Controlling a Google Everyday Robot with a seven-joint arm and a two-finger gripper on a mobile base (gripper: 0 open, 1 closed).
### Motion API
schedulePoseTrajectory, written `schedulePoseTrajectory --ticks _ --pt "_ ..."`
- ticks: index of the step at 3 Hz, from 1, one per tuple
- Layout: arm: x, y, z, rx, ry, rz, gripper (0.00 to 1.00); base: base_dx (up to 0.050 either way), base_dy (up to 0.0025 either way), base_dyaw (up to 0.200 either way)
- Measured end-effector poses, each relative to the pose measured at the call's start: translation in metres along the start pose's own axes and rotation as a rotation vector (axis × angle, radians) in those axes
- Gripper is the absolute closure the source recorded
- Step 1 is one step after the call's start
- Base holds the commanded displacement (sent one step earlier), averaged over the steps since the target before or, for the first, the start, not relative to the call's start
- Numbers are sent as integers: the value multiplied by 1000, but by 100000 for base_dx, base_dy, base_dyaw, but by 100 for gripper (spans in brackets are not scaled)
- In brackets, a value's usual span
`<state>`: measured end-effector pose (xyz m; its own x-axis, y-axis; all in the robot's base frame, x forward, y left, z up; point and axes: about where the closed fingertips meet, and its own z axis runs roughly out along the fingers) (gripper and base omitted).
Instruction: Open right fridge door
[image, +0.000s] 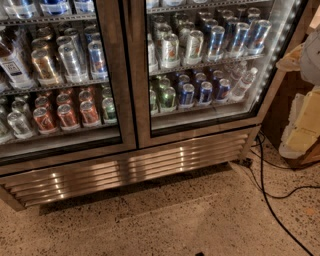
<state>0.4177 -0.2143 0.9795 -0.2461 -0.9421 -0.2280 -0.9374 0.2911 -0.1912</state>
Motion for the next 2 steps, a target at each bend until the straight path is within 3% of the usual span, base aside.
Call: schedulePoseTrajectory --ticks 1,2 --pt "0 0 0 0 0 0 0 0 0 0" --pt "-15 -22 6 23 -14 10 0 0 0 0"
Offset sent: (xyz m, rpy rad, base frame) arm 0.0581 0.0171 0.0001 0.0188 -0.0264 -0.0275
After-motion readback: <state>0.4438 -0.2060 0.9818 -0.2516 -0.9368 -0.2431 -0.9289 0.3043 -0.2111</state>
